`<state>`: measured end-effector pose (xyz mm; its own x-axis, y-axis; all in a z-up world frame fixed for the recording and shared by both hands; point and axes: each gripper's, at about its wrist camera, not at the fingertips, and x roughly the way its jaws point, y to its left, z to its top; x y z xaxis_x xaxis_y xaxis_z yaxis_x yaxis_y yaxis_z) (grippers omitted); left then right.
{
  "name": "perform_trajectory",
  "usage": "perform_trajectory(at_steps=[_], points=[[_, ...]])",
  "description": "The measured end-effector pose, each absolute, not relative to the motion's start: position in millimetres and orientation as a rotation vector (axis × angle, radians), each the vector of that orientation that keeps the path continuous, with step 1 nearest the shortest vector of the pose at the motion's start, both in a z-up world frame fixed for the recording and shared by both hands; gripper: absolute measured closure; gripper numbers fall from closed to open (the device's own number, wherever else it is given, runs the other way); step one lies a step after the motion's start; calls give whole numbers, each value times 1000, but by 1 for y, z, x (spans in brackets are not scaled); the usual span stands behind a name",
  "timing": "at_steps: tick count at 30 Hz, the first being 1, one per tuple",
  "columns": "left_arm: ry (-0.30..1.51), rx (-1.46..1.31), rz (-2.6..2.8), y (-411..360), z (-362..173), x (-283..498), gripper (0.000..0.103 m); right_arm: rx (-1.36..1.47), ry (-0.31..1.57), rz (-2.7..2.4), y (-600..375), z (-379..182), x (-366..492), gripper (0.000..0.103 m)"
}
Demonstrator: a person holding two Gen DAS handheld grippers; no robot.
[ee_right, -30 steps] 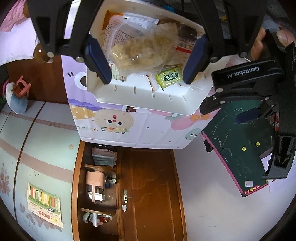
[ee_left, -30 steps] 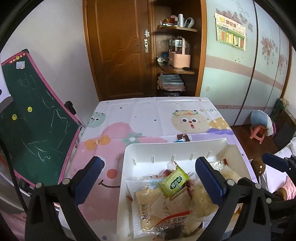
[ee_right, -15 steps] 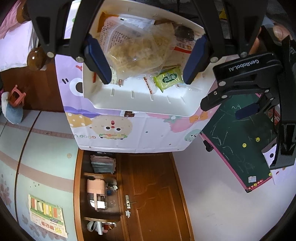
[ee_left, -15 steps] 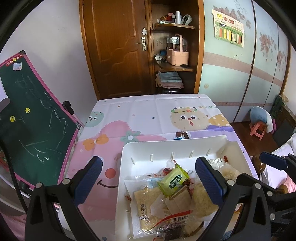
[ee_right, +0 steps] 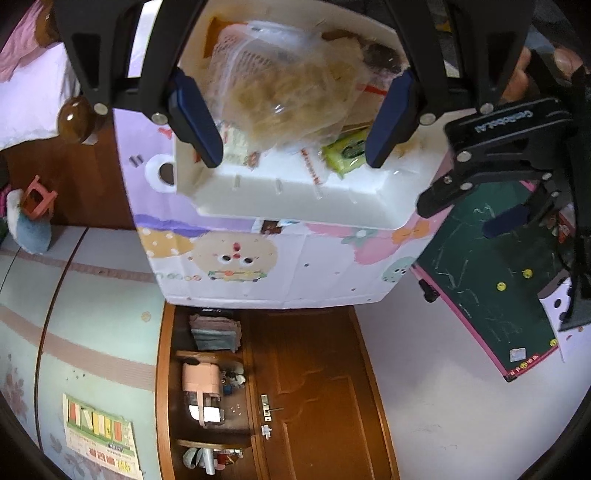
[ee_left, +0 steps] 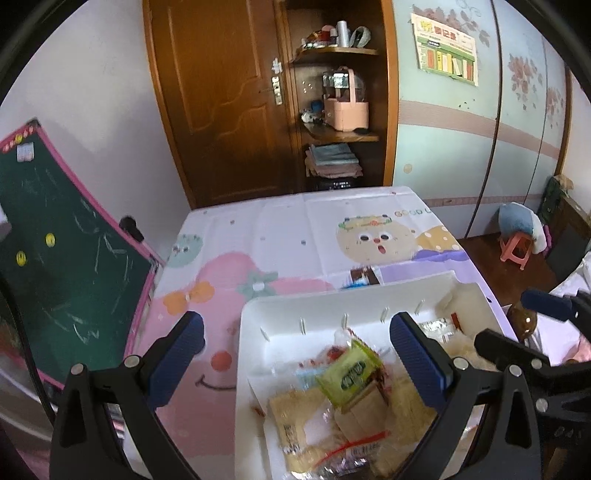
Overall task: Organize snacks
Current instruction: 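Move both open tools back toward the last snacks on the cloth, then grasp the blue candy with the left tool while the right grasps the brown chocolate packet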
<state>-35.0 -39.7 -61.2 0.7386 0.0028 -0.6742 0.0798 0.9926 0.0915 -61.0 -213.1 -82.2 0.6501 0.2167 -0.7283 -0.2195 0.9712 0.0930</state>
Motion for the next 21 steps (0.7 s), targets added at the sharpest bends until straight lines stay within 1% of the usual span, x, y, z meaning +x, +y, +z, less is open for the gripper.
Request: perform_trajectory(at_steps=[9,13,18,21], points=[[672,195,-40,-45,-35,16,2,-141,789,165,-218,-62,-7,23],[677,249,-56,-50,-33,46,0,-175,827,154,-224,-64,31,23],[795,311,-137,-61,-53,95,0,-182,975,159,-231,-92,90,23],[919,334,-204,-70,-79,129,0,-132,1088,174,-237,-117,123,25]])
